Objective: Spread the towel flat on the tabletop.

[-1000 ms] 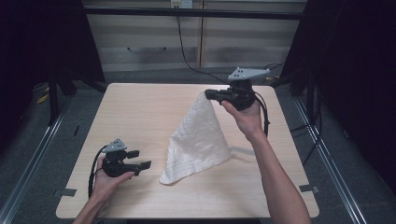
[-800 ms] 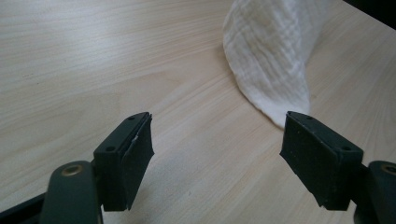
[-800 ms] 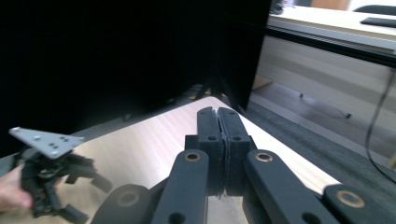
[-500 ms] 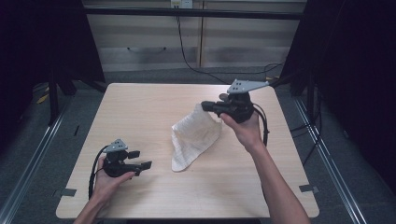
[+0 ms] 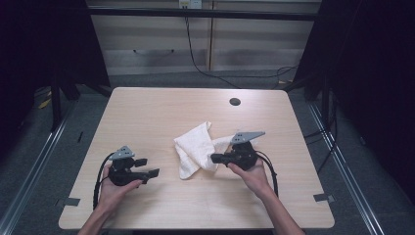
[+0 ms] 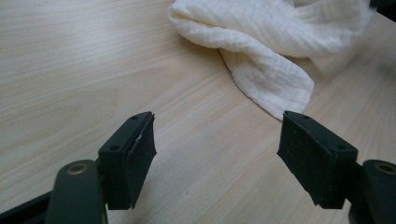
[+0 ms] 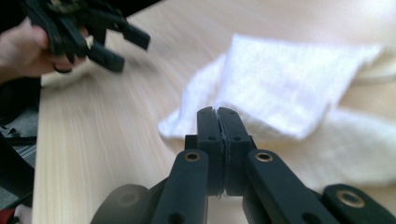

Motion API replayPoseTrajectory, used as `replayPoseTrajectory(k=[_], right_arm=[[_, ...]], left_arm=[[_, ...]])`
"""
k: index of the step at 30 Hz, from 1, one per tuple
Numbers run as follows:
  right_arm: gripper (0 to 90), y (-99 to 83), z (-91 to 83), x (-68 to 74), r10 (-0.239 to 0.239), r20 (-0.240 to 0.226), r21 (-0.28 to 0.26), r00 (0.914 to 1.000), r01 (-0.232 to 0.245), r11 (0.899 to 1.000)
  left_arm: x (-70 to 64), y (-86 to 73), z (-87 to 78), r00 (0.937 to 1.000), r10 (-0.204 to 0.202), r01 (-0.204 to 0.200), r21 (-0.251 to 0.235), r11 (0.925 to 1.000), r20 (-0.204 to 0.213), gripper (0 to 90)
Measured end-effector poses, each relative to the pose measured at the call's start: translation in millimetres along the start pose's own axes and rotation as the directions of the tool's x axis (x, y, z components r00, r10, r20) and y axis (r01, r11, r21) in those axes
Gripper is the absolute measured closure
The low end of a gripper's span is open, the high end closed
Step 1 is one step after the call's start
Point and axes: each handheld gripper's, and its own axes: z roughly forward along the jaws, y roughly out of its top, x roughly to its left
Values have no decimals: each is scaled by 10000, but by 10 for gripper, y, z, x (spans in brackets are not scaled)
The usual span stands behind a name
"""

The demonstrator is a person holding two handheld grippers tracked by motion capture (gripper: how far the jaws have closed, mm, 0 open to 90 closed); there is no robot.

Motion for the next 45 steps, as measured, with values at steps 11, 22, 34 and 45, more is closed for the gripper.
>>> replayPoseTrajectory(k=[11,22,34,45], right_arm=[[889,-409,-267,-57,414,425,588,9982,-438,9973],[889,-734,-601,-110,782,1034,909,9916,-877,9920],[888,-820,-622,-164,970,1195,808,9881,-1071,9910],[887,-807,-655,-167,944,1325,624,9867,-1034,9927]], left_arm=[[-32,254,142,9985,-121,141,-383,9992,525,319],[-88,281,221,9978,112,-107,-74,9999,647,354],[-282,527,752,9886,-189,191,-4,9998,1494,339],[-379,459,1021,9870,486,-588,626,9963,1533,809]])
